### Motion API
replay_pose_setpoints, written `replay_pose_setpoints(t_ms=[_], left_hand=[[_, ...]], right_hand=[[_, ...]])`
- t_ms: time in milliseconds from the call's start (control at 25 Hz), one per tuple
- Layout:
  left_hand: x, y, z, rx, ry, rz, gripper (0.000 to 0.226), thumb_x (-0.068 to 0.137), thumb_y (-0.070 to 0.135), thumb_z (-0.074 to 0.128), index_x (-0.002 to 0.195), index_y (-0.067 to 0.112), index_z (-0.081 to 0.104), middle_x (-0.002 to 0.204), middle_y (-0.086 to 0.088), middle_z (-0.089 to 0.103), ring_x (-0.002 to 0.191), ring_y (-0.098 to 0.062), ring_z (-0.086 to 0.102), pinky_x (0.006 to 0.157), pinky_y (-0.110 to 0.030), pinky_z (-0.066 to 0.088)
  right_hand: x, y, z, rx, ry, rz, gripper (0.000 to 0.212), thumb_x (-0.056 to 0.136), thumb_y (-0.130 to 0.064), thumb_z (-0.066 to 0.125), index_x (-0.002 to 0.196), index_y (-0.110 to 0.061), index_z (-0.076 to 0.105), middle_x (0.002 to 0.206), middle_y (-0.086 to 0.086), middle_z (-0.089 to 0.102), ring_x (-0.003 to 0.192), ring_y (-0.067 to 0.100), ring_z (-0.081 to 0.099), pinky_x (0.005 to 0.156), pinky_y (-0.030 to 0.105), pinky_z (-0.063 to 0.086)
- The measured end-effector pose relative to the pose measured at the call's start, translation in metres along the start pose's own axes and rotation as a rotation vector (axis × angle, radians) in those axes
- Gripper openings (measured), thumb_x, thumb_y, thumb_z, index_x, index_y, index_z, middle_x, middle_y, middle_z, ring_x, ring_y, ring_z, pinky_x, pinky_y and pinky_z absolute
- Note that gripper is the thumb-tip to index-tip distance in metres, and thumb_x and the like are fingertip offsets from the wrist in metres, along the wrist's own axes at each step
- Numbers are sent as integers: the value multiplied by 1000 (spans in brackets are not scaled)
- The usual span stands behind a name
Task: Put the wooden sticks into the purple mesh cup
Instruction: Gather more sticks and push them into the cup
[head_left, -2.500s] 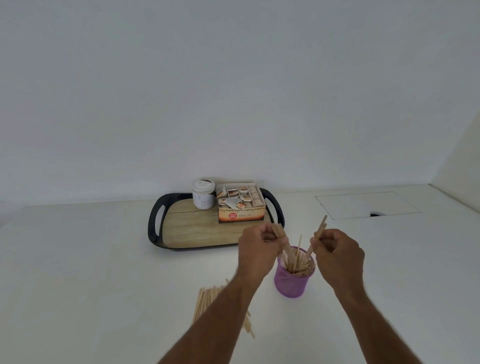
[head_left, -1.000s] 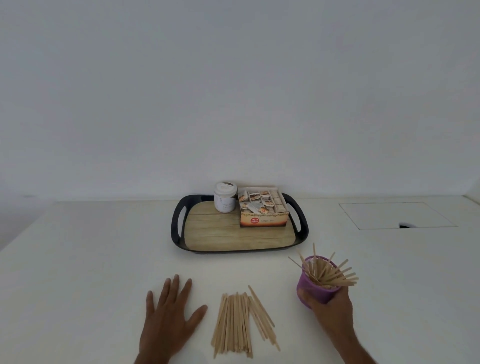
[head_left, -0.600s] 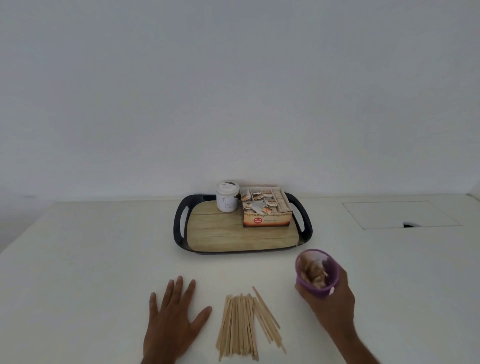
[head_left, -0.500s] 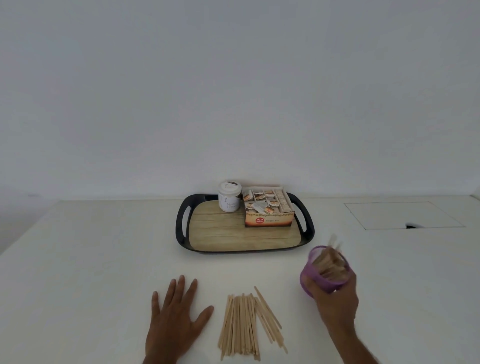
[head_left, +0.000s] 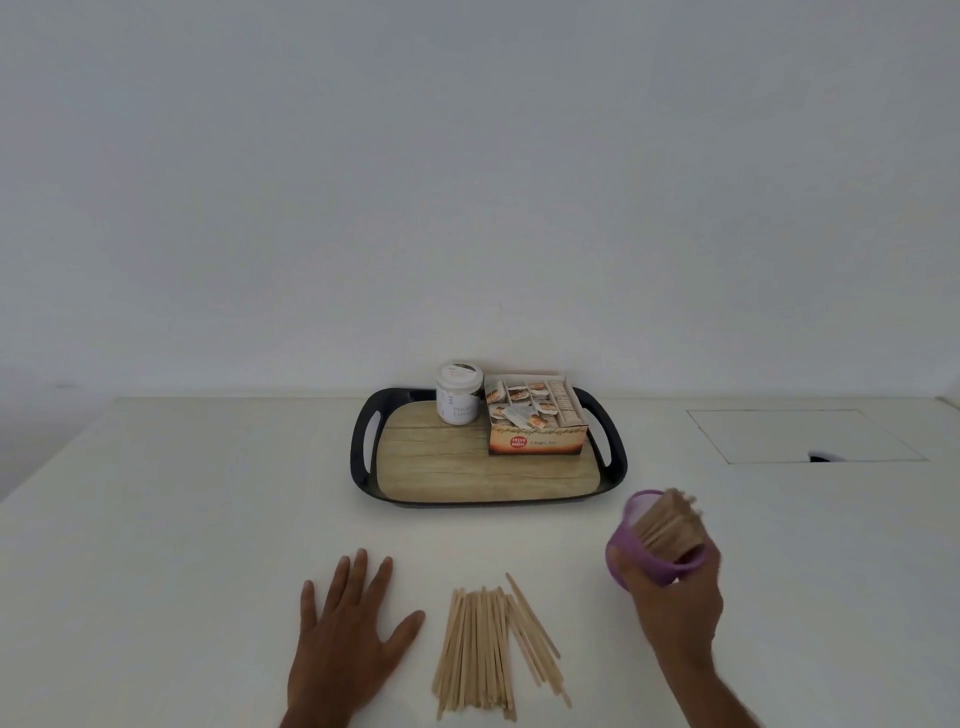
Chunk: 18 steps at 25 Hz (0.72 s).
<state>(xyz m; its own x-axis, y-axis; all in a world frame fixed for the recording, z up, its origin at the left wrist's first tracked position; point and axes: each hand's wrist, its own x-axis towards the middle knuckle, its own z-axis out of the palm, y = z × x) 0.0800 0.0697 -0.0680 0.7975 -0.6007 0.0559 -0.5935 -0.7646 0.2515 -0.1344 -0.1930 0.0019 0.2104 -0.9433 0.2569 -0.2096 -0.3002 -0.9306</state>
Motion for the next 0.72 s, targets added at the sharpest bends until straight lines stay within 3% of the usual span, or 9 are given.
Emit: replay_pose_setpoints(t_ms=[120,200,320,480,560,720], left_hand=[[1,0,-2,-19,11,-9,93,75,85,13,155,38,21,166,5,13,154,-15,7,122,-50,-1],[1,2,-2,5,-11,-4,93,76,85,11,156,39,16,167,6,9,154,-14,3,122,-50,-3],[1,1,-2,0,-1,-10,94,74,86,9,156,40,17,166,6,10,154,-14,4,122,-50,-2],[0,1,-2,20,-23,-9,93,75,85,9,156,40,13,167,7,6,154,-13,0,122,-49,-4],[1,1,-3,7,-19,-15,93,75,86,9,156,40,14,167,7,7,154,-13,1,122,-49,-4],[0,2,-3,5,-28,-12,92,76,85,11,156,40,14,167,6,6,154,-13,0,122,-49,-3]], right_hand=[[-1,6,-1,-54,-71,-89,94,45,-26,98,126,-18,50,115,-5,61,101,16,61,82,26,48],[2,4,-2,-13,26,-7,96,45,-29,97,126,-21,48,120,0,62,107,22,61,86,30,46],[0,6,-1,-95,-72,-130,97,42,-28,98,126,-18,50,115,-3,62,100,18,60,83,31,48],[3,3,-3,-44,4,-51,100,39,-37,97,125,-22,48,114,-1,63,101,24,62,83,31,47],[1,7,-3,-125,-86,-167,98,41,-29,99,125,-17,50,114,-4,61,100,17,60,83,28,46],[4,5,-5,-69,3,-74,100,40,-37,96,125,-22,46,118,1,63,105,24,62,85,29,46]])
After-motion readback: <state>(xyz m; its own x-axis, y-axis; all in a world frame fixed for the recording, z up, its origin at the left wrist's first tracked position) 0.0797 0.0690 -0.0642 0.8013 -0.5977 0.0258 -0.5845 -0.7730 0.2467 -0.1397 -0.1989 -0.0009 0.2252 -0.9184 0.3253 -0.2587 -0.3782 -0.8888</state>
